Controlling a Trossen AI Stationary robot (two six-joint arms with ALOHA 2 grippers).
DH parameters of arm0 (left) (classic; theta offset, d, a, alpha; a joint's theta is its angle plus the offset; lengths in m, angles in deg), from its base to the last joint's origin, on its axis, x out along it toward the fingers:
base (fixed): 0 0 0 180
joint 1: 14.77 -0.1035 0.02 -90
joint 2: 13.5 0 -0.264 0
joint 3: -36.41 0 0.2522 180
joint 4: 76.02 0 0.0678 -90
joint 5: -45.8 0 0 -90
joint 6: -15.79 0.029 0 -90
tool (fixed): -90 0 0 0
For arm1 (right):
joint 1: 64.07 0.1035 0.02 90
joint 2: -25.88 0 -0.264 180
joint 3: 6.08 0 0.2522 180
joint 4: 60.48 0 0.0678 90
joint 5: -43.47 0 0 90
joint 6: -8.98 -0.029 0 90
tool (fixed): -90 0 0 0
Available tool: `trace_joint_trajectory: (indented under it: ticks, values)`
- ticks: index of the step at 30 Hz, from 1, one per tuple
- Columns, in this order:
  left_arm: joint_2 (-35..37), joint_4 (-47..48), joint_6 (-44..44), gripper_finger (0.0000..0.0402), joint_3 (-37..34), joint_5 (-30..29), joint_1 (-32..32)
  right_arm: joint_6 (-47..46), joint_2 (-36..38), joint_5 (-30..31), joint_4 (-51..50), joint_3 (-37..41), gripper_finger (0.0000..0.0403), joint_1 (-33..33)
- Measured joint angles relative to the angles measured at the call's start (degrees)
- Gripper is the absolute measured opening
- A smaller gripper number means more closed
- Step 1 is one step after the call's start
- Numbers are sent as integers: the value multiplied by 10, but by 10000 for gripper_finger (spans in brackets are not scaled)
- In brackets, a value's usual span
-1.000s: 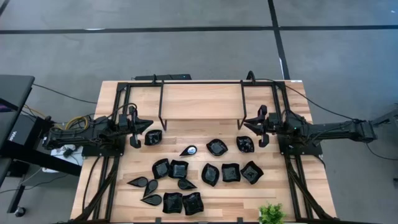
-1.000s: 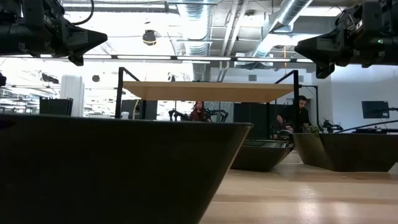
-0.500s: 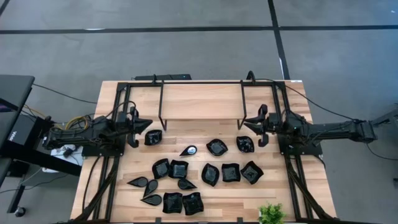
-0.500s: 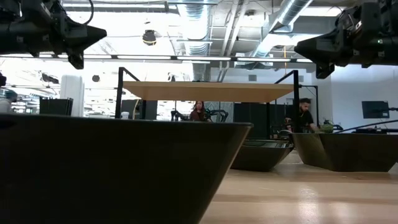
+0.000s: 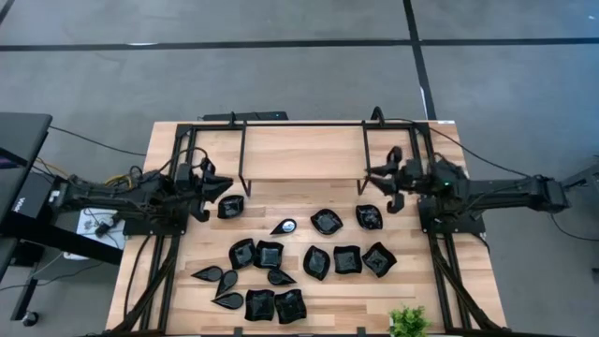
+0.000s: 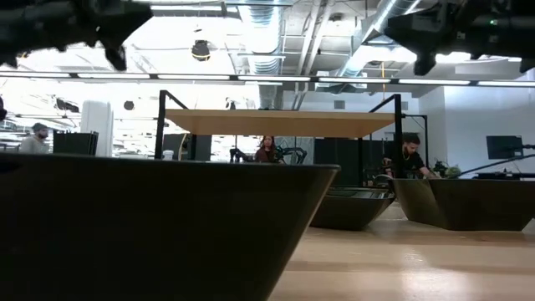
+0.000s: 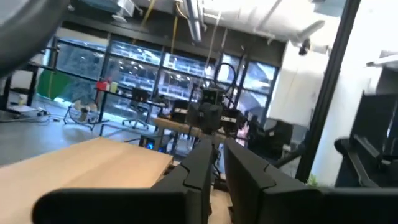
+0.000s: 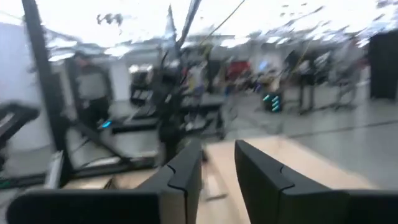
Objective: Pick & Place Mini shaped plates
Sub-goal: Put the black leaf-shaped plate on the shelf
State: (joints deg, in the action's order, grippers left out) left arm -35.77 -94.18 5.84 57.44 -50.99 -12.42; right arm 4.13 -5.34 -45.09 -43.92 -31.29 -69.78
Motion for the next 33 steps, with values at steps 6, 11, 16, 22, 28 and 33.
trace_joint_trajectory:
  ticks: [6,11,16,22,28,33]
  values:
    - [-128,83,86,68,158,0,37,22,-85,0,-1,-26,127,33]
    - [-196,362,41,84,291,-9,41,19,-132,1,-1,-50,148,65]
    - [-245,521,-124,88,338,25,42,18,-161,1,1,-54,158,92]
    - [-277,615,-248,88,324,59,46,35,-168,1,58,-54,160,89]
    - [-318,620,-251,88,265,34,47,37,-167,1,92,-54,160,90]
    - [-350,616,-250,88,235,34,47,38,-168,1,90,-54,159,89]
